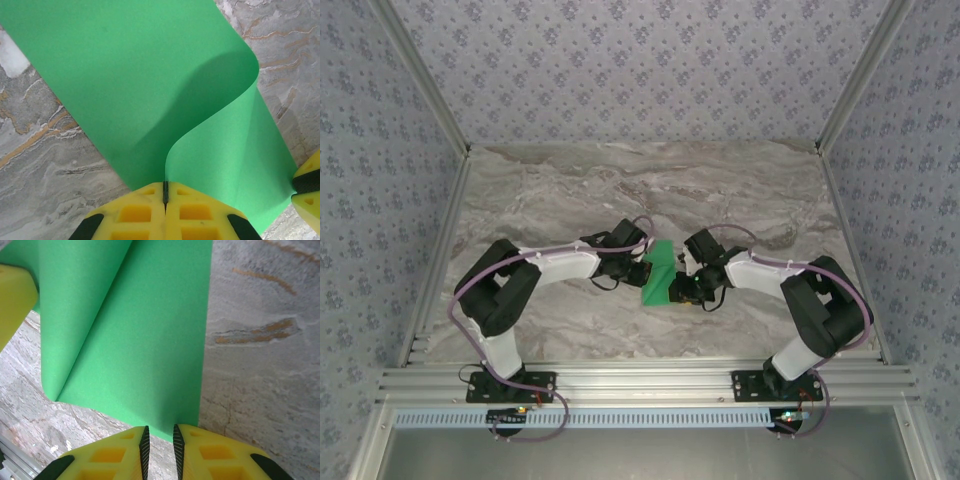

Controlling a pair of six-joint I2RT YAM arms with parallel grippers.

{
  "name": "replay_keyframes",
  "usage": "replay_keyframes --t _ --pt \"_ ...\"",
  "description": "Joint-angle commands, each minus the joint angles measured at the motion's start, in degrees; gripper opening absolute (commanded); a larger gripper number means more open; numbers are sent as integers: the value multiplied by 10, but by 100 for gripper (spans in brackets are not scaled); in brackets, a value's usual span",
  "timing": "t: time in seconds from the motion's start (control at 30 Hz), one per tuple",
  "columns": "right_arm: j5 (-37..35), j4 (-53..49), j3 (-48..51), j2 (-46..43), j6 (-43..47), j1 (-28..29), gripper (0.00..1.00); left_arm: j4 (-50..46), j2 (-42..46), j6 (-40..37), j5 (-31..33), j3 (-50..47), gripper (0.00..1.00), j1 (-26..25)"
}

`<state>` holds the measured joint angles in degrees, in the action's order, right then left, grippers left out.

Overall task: Fold a paper plane with a square sheet of paper (fold left side to right side)
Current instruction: Fold the triangle a second time at the center of the table.

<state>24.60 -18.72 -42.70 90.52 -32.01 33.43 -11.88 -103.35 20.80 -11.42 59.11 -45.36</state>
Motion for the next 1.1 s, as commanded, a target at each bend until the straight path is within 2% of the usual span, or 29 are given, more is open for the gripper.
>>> replay_keyframes --t 0.0,0.43,0.53,0.67,0.77,1.07 --pt "-17 -36 -5 16 9 8 25 0 -16 -8 -14 13 1 3" --pt "13 -29 -9 -53 14 -22 28 3 -24 -7 -19 9 1 2" --pt "35 5 -6 -63 -1 -35 27 2 -24 -7 -19 9 1 3" --pt "72 95 2 -51 -57 -40 24 1 -23 -7 -19 9 1 3" --pt "76 142 -4 -32 -85 -41 16 1 -23 -8 -20 9 1 2" --pt "80 202 -47 53 -116 -32 11 2 -23 -8 -22 9 1 3"
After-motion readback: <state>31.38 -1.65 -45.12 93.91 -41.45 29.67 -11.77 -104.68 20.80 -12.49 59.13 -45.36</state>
